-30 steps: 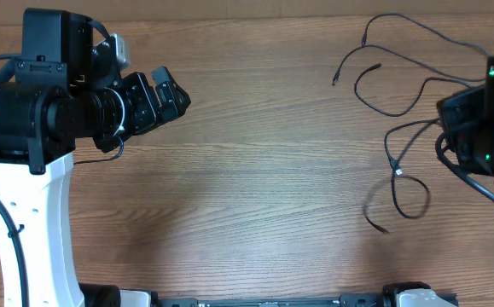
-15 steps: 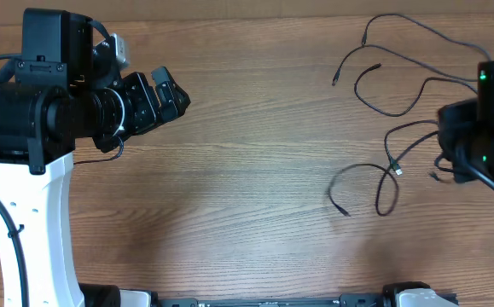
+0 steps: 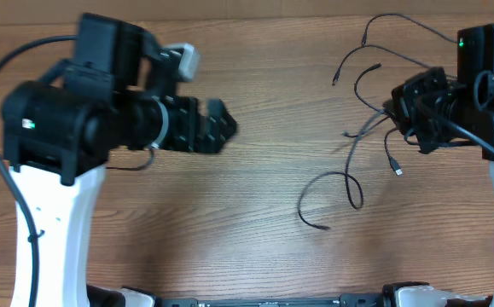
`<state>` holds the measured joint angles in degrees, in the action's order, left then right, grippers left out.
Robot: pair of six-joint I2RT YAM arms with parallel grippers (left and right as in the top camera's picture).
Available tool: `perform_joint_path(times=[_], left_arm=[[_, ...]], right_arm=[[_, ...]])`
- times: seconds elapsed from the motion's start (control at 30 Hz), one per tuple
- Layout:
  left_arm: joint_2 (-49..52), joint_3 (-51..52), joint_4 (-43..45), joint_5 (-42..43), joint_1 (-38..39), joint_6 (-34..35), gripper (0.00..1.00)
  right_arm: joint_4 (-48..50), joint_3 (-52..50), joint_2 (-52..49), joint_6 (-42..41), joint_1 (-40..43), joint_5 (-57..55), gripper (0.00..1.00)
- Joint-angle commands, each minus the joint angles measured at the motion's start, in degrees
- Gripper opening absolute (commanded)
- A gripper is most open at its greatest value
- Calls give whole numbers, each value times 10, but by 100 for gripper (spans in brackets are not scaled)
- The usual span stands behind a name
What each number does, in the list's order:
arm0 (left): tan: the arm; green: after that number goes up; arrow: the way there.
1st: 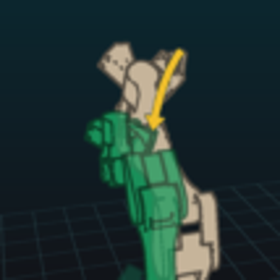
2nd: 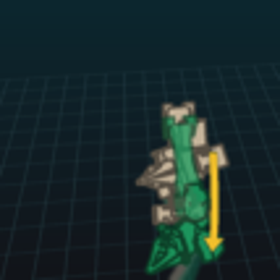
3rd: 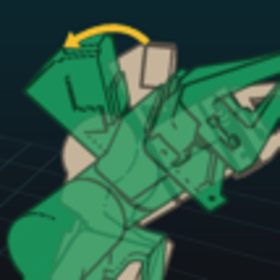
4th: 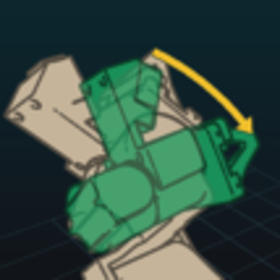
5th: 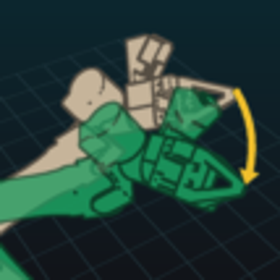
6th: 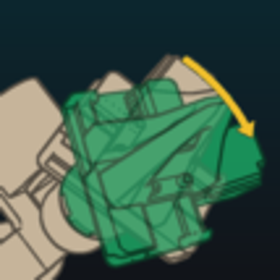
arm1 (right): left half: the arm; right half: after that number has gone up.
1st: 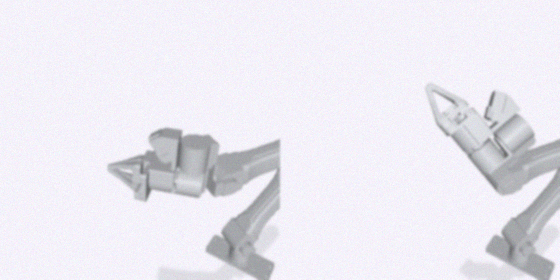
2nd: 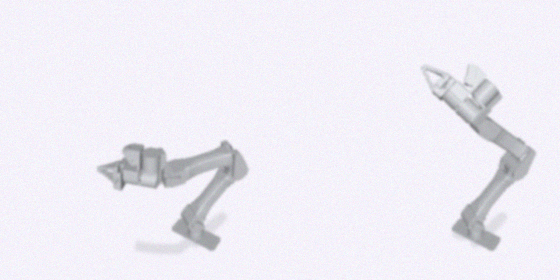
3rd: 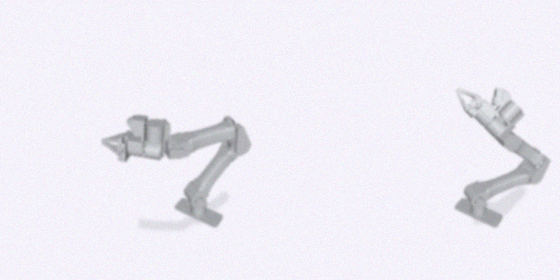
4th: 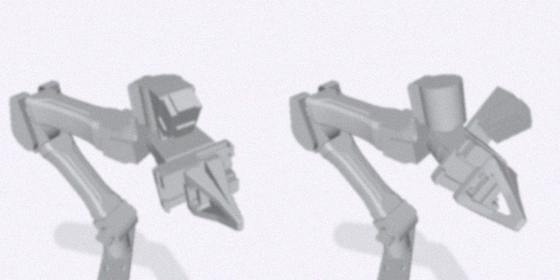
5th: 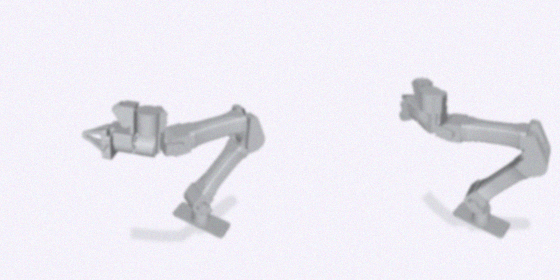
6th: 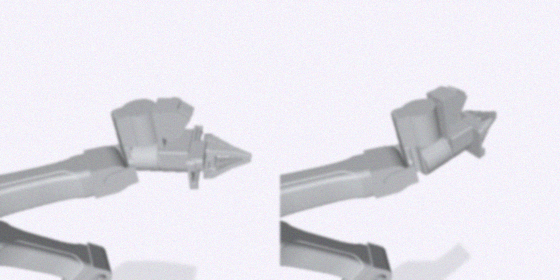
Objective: Untangle cables
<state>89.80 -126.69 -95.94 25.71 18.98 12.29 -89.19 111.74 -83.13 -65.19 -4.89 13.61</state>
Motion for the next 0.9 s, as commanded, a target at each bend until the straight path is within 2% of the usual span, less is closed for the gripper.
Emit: perform_joint_path(times=[0.0, 0.3, 0.5, 0.67, 0.83, 0.87], left_arm=[[13, -4, 16, 20, 49, -50, 96], [88, 2, 96, 18, 160, -61, 89], [137, 2, 156, 21, 203, -61, 86], [163, 2, 194, 45, 219, -59, 76], [167, 2, 207, 75, 219, -59, 55], [167, 2, 209, 82, 219, -59, 49]], right_arm=[[11, 8, -3, -23, 0, 79, 4], [9, 8, -8, -43, 0, 125, 4], [9, 8, -8, -43, 0, 146, 4], [9, 8, -8, -42, 0, 154, 4], [9, 8, -8, -42, 0, 154, 4], [9, 8, -8, -42, 0, 154, 4]])
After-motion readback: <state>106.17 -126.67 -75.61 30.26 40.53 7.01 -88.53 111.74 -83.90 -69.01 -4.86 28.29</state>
